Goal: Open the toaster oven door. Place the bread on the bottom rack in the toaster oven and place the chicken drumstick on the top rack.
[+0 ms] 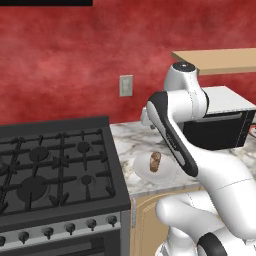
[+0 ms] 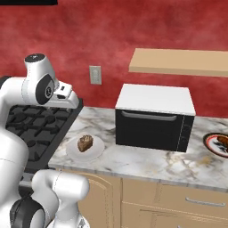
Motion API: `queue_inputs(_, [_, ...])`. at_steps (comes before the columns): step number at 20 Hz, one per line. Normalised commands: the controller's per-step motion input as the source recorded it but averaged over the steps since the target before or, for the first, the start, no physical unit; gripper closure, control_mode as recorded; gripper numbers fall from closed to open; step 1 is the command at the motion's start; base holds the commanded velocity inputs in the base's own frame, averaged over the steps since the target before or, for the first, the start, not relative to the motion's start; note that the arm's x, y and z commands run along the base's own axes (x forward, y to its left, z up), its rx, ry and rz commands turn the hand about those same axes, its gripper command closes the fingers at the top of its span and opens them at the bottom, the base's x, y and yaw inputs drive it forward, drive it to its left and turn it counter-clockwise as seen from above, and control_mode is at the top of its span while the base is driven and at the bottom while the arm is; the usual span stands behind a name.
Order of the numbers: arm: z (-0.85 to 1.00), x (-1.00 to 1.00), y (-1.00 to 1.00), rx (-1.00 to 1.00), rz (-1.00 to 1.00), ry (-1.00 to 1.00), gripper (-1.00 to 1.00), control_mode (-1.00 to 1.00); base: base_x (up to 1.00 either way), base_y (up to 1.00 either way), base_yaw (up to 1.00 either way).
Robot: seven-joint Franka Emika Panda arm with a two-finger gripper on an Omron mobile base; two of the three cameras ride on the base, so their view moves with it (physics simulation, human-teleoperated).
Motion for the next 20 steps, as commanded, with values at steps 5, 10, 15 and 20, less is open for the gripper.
queue_inputs(5, [0.00,0.00,0.00,0.00,0.00,0.00,-1.00,1.00,0.76,0.10,0.00])
queue_inputs(10, [0.00,0.00,0.00,0.00,0.00,0.00,-1.00,1.00,0.53,0.11,-0.02])
queue_inputs(15, [0.00,0.00,0.00,0.00,0.00,0.00,-1.00,1.00,0.00,0.00,0.00])
queue_inputs(20, [0.00,0.00,0.00,0.00,0.00,0.00,-1.00,1.00,0.00,0.00,0.00])
